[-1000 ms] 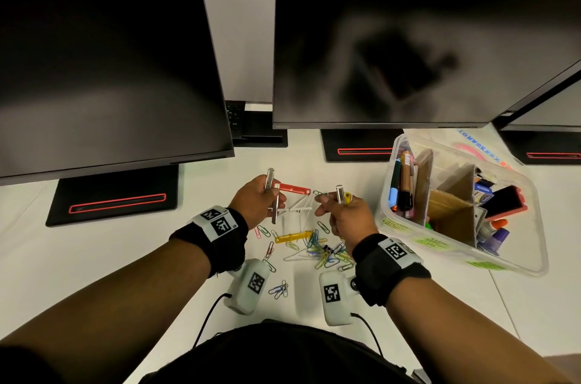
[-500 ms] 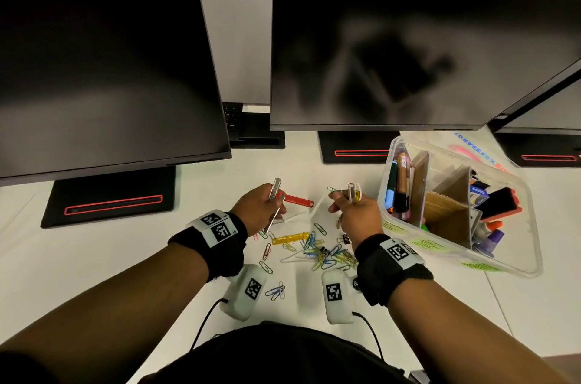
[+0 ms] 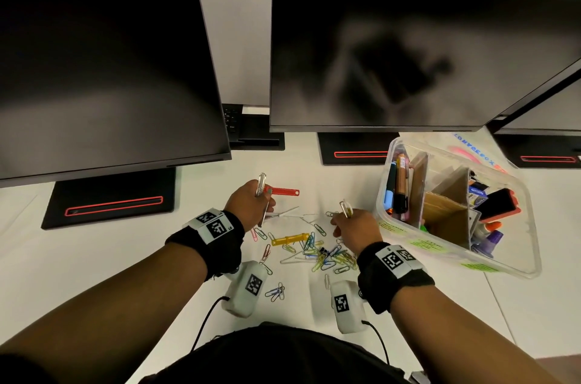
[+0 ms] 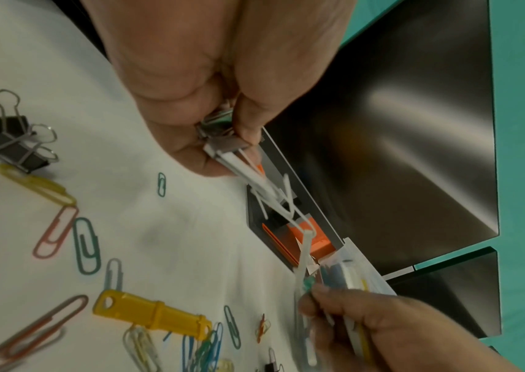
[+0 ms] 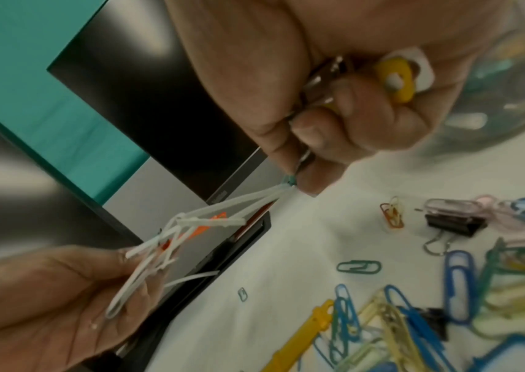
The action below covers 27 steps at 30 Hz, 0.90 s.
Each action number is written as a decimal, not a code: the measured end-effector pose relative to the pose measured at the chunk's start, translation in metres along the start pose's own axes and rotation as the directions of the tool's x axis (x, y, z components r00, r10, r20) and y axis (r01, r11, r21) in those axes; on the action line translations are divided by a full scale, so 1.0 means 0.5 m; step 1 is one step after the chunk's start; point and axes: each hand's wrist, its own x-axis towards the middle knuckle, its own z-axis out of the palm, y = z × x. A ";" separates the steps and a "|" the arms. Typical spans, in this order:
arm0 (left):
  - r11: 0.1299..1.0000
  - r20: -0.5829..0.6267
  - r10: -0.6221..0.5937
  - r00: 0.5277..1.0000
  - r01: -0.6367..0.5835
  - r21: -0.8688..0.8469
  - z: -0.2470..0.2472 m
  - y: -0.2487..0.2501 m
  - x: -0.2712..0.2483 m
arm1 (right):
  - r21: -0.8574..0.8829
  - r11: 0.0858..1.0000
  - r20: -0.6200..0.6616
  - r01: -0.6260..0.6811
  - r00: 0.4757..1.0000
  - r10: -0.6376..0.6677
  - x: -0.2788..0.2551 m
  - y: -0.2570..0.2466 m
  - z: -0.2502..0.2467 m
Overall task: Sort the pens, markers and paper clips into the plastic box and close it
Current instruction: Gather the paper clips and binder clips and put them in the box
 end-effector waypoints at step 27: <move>1.000 0.028 0.026 0.999 -0.026 -0.010 -0.002 0.005 -0.004 | -0.074 0.912 0.370 0.403 0.860 -0.350 -0.038 -0.041 0.041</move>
